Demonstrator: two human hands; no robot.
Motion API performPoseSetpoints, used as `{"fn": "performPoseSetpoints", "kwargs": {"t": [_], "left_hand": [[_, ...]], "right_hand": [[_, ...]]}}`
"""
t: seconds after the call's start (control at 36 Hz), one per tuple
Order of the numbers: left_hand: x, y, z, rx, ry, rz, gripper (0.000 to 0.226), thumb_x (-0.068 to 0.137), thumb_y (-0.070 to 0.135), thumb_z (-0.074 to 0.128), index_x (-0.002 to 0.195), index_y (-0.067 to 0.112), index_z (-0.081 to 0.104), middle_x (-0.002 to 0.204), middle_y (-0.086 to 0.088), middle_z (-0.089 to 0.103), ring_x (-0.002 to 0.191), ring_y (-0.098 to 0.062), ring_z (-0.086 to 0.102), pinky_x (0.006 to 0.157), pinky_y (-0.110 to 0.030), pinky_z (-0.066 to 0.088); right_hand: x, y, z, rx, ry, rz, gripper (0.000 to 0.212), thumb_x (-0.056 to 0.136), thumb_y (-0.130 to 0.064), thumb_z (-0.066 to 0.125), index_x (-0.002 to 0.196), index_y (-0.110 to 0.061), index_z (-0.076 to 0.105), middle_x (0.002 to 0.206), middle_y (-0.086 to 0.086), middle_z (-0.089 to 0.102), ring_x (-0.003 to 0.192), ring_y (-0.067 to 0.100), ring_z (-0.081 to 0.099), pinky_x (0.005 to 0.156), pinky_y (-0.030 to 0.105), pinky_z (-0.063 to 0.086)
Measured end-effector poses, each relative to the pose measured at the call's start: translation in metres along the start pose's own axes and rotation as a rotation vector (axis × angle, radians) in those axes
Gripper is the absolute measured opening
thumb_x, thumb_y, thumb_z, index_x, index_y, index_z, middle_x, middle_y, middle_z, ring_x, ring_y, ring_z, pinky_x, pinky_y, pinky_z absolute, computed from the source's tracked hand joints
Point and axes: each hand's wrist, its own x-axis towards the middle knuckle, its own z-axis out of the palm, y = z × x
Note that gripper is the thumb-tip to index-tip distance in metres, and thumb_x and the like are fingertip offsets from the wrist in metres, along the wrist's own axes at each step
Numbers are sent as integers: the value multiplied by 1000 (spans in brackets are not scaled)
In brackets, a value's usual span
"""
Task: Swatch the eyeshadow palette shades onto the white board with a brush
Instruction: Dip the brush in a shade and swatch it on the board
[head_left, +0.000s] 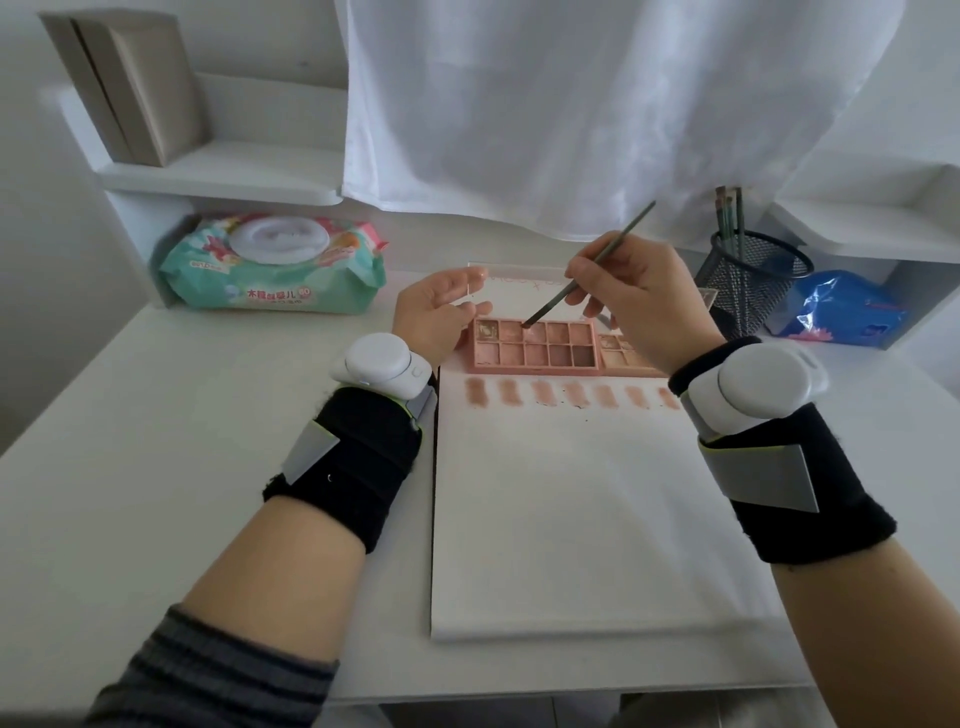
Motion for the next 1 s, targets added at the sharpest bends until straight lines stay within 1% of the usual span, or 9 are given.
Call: {"fn": "performPoseSetpoints", "kwargs": {"t": [0.25, 0.36, 0.47, 0.58, 0.69, 0.75, 0.81, 0.89, 1.0], "left_hand": [[2, -2, -1, 12, 15, 16, 34, 88, -18, 39, 115, -5, 56, 118, -10, 60, 117, -29, 57, 72, -16, 55], [2, -2, 0, 13, 17, 23, 35, 87, -20, 39, 115, -6, 56, 121, -14, 59, 119, -30, 55, 69, -16, 55], [2, -1, -1, 13, 9, 30, 37, 86, -21, 39, 116, -8, 54, 119, -13, 59, 118, -31, 56, 67, -14, 54], [2, -2, -1, -5, 0, 35, 38, 85, -22, 38, 115, -5, 55, 118, -13, 59, 119, -33, 55, 67, -15, 54], [1, -2, -2, -19, 1, 35, 38, 86, -21, 38, 116, -6, 54, 121, -16, 58, 119, -34, 54, 67, -15, 54], [1, -2, -1, -7, -6, 43, 37, 86, -21, 38, 117, -7, 54, 118, -13, 58, 119, -34, 54, 68, -15, 54], [1, -3, -1, 10, -11, 50, 37, 86, -21, 37, 118, -9, 53, 115, -10, 58, 120, -34, 53, 69, -15, 54], [1, -3, -1, 16, -3, 53, 37, 86, -21, 37, 118, -9, 52, 122, -16, 58, 119, -34, 54, 68, -14, 54], [1, -2, -1, -21, -1, 63, 37, 85, -22, 39, 110, -1, 54, 123, -18, 57, 118, -33, 54, 68, -15, 54]], "right_hand": [[1, -3, 10, -32, -20, -15, 14, 92, -16, 55, 79, -20, 58, 70, -3, 64, 55, 0, 54, 51, 8, 39], [2, -2, 16, -55, -17, -12, 16, 92, -16, 55, 77, -22, 58, 69, -4, 64, 58, 3, 57, 58, 18, 47], [0, -2, 19, -65, -36, 9, 16, 92, -18, 55, 77, -22, 59, 68, -5, 64, 60, 8, 58, 56, 16, 43], [-1, -3, 18, -68, -56, 10, 21, 92, -15, 54, 72, -23, 57, 65, -4, 63, 55, 0, 56, 53, 10, 39], [0, -4, 17, -91, -51, -1, 21, 92, -14, 54, 72, -21, 56, 64, -2, 62, 58, 7, 56, 55, 14, 42], [0, -4, 17, -83, -23, -17, 21, 92, -13, 53, 73, -22, 55, 65, -4, 61, 59, 4, 56, 59, 14, 45], [1, -4, 17, -55, 11, -38, 23, 92, -12, 53, 73, -24, 54, 65, -6, 60, 60, 3, 57, 66, 19, 49], [1, -2, 19, -76, 8, -38, 23, 92, -13, 54, 73, -26, 55, 67, -6, 62, 64, 9, 60, 71, 26, 51], [0, 0, 22, -124, -8, -37, 21, 92, -17, 54, 73, -28, 55, 67, -8, 63, 69, 15, 63, 76, 40, 53]]}}
